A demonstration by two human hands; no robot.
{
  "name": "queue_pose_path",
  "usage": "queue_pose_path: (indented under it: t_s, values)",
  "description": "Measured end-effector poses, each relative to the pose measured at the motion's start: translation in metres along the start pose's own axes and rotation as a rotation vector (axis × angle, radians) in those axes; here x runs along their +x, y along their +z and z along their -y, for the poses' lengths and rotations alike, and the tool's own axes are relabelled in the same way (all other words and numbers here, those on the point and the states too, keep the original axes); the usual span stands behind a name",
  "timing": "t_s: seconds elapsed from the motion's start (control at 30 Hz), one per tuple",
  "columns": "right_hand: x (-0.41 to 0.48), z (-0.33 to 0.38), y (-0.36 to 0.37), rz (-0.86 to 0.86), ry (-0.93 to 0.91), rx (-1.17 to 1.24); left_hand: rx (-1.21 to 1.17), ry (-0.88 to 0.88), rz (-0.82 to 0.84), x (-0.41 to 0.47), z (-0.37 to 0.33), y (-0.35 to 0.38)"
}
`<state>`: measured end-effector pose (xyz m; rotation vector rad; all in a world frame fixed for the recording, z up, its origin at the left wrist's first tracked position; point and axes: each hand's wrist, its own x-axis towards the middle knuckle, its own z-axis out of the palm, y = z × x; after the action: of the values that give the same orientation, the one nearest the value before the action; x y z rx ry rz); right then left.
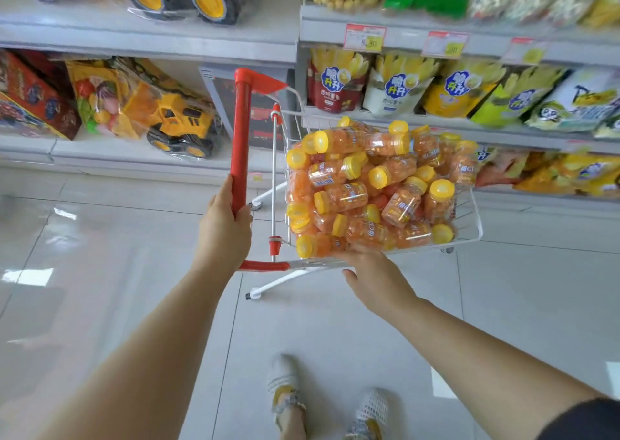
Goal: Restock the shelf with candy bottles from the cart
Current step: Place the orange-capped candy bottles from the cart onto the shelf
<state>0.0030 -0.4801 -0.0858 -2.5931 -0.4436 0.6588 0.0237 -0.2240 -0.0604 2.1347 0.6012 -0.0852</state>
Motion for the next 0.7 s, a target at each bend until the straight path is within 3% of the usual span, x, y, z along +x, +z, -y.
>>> queue_pose_path:
  t_s: [0.37, 0.57, 0.7]
  values:
    - [-0.011, -0.084, -0.035, -0.018, 0.098, 0.018, -0.015, 0.025, 0.093, -0.004, -0.07, 0.076]
    - [-0.039, -0.131, -0.065, -0.026, 0.086, 0.162, 0.003, 0.014, 0.059, -0.035, -0.095, 0.115]
    - [-0.036, -0.172, -0.098, -0.279, 0.071, 0.049, 0.076, -0.007, 0.011, -0.047, -0.118, 0.137]
